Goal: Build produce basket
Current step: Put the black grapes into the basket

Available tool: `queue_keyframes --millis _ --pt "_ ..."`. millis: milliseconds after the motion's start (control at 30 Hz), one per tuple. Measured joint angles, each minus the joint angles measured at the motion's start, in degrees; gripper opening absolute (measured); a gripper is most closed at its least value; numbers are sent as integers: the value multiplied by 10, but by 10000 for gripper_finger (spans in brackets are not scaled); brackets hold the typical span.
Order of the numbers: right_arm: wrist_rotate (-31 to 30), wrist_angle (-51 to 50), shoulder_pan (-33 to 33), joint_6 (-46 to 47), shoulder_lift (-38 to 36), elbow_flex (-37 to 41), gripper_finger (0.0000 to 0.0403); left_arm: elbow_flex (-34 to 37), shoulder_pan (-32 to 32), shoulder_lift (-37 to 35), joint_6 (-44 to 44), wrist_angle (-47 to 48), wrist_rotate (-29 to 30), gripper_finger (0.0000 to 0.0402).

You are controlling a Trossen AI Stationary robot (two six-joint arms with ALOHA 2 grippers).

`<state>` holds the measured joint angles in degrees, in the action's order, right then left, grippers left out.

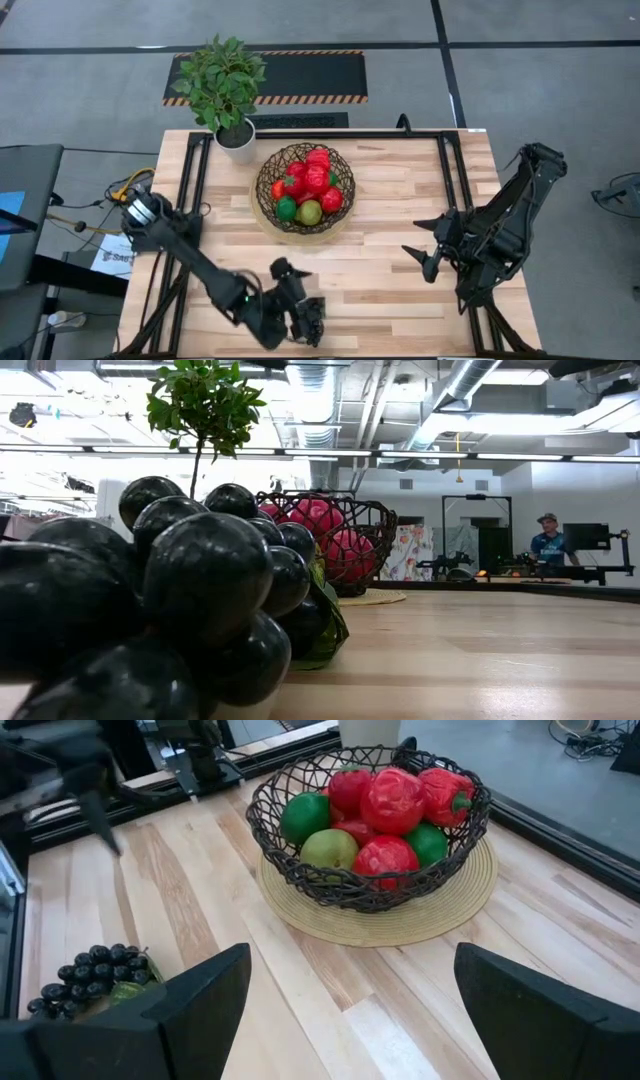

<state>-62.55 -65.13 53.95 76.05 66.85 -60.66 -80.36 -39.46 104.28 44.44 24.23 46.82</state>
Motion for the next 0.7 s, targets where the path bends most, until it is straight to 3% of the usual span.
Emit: queue_keyframes --millis 100,333,700 --pt "0 0 0 0 0 0 368 -1 -24 36 73 -15 29 396" --pt "0 1 0 0 0 0 368 -11 -44 132 145 -57 11 396" --pt "0 1 0 0 0 0 368 -83 -40 259 212 18 -32 396"
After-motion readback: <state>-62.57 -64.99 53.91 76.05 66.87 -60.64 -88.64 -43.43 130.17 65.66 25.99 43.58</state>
